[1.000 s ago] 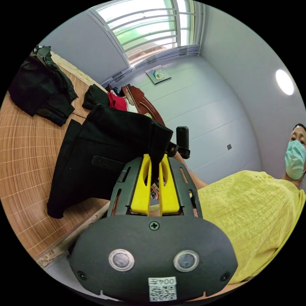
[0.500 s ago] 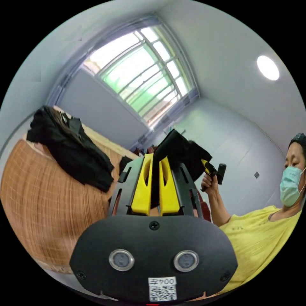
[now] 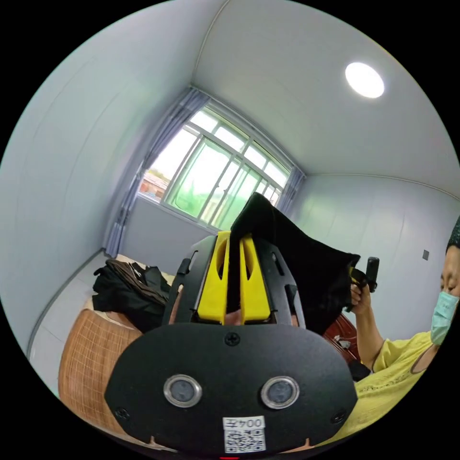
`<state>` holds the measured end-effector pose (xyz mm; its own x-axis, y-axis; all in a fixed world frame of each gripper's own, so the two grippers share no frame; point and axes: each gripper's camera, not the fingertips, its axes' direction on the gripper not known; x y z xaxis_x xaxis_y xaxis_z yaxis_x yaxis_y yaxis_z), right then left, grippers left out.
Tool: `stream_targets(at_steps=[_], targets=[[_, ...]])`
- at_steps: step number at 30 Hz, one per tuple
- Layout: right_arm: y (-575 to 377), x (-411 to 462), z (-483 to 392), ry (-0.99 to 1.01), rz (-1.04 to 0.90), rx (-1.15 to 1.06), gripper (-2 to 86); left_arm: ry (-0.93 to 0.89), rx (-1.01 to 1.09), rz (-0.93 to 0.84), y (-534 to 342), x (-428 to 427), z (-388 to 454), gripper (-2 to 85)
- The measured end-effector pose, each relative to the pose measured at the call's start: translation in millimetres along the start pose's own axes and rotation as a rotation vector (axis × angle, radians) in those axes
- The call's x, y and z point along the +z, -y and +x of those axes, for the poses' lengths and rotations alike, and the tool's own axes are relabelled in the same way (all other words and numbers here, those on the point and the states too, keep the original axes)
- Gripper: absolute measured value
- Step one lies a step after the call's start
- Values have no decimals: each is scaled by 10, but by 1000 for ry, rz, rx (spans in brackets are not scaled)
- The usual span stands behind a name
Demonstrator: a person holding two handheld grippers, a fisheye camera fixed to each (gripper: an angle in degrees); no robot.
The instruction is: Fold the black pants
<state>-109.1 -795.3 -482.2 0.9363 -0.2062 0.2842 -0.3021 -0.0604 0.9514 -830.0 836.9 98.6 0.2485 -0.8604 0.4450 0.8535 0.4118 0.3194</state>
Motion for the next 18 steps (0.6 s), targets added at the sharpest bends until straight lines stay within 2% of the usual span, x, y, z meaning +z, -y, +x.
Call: stream_targets(at_steps=[8,13,18], targets=[[161,521,-107,549,93,109,19,270,15,118,807,-806,79,8],[321,638,-307,661,124,99,28,368,45,193,1308,-941,443,7],[240,570,-148,670,170,181,34,386,134,173,1558,-506,934,7]])
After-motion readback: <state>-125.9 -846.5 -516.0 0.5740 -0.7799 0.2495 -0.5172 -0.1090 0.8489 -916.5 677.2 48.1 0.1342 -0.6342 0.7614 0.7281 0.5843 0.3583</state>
